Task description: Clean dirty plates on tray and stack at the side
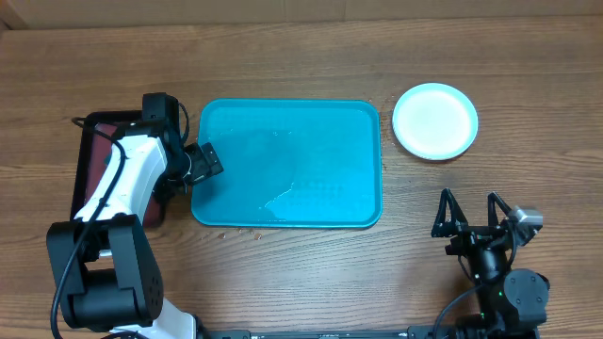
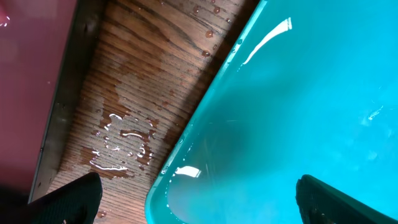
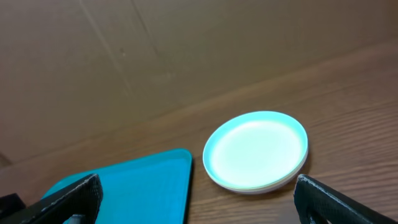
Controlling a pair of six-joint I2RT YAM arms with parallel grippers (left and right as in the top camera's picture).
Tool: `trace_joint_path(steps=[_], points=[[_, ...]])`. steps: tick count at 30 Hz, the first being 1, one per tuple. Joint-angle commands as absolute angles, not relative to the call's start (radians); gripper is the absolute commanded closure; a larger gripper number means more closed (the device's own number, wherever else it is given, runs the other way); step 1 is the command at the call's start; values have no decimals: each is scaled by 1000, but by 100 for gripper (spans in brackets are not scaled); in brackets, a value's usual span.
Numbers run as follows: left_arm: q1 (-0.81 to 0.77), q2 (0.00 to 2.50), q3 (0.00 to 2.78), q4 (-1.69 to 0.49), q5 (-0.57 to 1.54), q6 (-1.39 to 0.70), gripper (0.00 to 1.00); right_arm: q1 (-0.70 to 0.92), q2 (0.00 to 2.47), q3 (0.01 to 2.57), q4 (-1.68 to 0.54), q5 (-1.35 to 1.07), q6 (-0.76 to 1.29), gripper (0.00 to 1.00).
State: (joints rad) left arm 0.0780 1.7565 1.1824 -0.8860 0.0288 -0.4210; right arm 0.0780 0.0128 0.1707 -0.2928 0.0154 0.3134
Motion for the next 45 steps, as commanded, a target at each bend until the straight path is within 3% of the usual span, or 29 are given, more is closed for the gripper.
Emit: trace_joint_path(steps=[1,9,19,45], points=[[73,1763,1179,-884,25,-442,0,76,3,119,-231,6,306,0],[73,1763,1179,-884,26,-442,0,85,3,7,-28,17,304,0],[73,1763,1179,-884,26,-442,0,84,3,8,-82,23,200,0],[73,1763,1179,-884,26,-442,0,83,3,8,-83,13,202,0]])
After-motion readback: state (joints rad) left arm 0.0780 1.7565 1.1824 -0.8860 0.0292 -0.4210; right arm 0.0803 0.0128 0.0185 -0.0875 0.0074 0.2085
